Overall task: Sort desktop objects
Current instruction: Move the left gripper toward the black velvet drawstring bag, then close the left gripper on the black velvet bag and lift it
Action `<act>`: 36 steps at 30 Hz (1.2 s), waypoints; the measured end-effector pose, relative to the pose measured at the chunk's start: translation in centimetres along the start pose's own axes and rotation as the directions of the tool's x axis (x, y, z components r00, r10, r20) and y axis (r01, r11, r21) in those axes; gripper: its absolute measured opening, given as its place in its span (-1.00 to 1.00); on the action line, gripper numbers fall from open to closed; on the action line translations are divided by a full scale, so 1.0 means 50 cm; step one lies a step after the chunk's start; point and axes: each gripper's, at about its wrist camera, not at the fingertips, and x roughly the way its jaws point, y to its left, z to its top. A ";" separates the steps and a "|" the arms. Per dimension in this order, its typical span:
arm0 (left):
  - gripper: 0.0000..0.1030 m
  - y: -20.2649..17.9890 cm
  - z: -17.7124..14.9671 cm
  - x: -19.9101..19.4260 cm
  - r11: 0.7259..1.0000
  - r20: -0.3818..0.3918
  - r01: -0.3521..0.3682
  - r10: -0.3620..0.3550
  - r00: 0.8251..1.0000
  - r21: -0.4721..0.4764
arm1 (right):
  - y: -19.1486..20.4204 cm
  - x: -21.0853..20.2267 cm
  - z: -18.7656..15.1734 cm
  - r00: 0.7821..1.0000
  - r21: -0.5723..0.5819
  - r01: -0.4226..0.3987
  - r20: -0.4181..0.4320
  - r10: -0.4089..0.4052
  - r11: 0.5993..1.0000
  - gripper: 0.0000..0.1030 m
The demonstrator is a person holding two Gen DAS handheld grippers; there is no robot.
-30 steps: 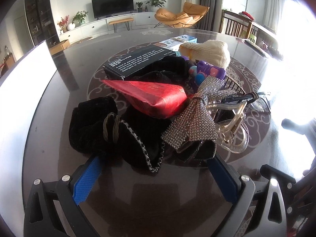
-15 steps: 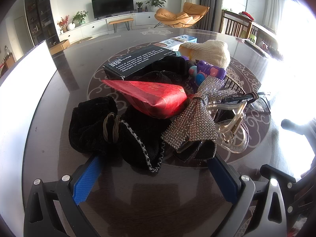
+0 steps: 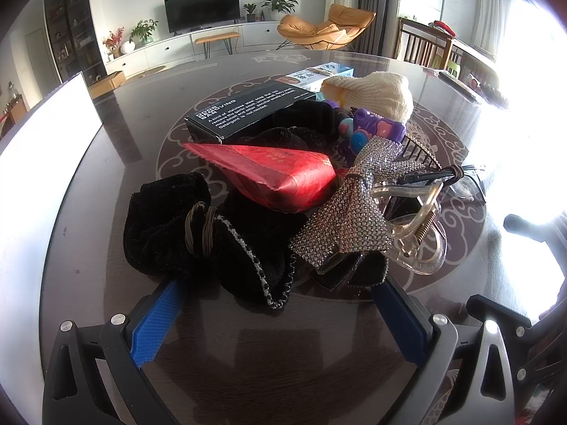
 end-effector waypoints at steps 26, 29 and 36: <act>1.00 0.162 -0.013 -0.032 0.989 -0.073 -0.012 0.001 0.997 -0.148 | -0.005 0.005 0.001 1.000 0.020 -0.026 -0.009 0.026 0.999 1.00; 1.00 0.167 0.006 -0.041 0.979 -0.047 -0.009 0.000 0.999 -0.203 | -0.006 0.005 0.001 1.000 0.022 -0.028 -0.009 0.028 0.999 1.00; 1.00 0.180 0.047 0.000 0.949 -0.060 -0.077 0.062 0.996 -0.307 | -0.005 0.004 0.000 1.000 0.019 -0.026 -0.008 0.026 0.999 1.00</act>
